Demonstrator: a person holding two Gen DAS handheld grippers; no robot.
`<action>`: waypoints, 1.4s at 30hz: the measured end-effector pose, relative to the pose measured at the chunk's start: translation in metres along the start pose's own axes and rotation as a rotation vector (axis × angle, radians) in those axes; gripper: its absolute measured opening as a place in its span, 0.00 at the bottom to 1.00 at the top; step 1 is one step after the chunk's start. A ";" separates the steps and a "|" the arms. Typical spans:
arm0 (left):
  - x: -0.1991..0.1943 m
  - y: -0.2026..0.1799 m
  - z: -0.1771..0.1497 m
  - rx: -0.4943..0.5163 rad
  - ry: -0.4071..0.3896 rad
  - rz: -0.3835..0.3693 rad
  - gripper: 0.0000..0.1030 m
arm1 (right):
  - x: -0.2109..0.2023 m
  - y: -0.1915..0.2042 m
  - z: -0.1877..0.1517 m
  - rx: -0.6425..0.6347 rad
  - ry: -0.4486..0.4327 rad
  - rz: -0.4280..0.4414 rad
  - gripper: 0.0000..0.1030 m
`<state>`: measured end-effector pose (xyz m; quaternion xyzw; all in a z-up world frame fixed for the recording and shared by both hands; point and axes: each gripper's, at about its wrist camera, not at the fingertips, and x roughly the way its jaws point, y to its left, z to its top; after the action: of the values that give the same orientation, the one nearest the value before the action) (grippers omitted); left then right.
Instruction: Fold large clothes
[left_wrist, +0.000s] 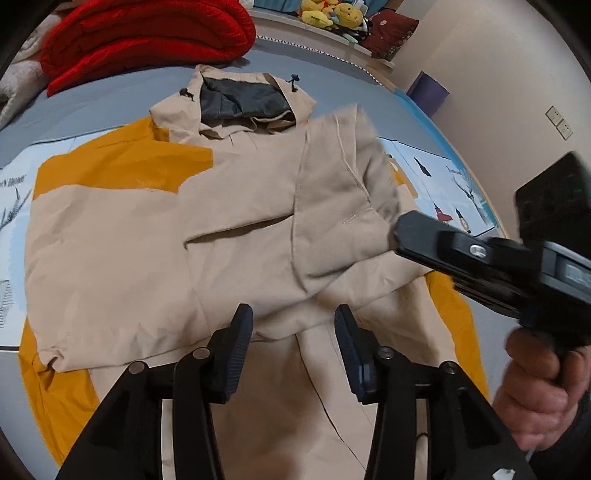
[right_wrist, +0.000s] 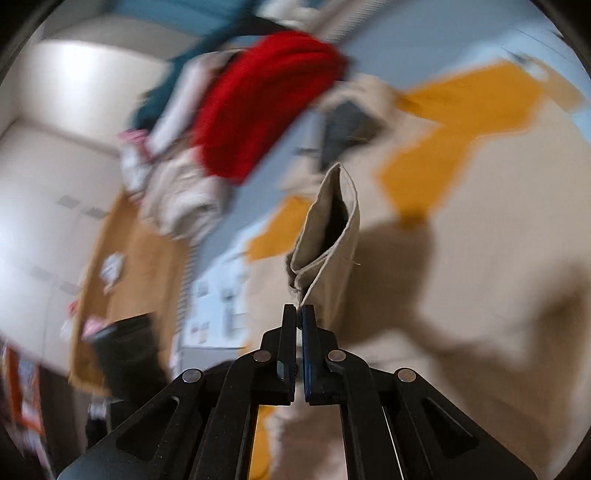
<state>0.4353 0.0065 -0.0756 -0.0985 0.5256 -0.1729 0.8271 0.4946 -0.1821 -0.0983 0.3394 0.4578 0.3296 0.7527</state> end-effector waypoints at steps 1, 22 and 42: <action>-0.001 0.001 0.001 -0.007 -0.011 0.009 0.42 | 0.002 0.008 -0.001 -0.028 0.011 0.021 0.03; -0.039 0.090 0.008 -0.387 -0.167 0.151 0.26 | -0.007 -0.043 0.005 0.124 -0.022 -0.388 0.43; -0.066 0.197 -0.029 -0.789 -0.113 0.339 0.30 | -0.029 -0.131 0.007 0.423 0.000 -0.647 0.43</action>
<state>0.4197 0.2138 -0.1009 -0.3286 0.5140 0.1852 0.7704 0.5145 -0.2793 -0.1887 0.3251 0.5992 -0.0265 0.7311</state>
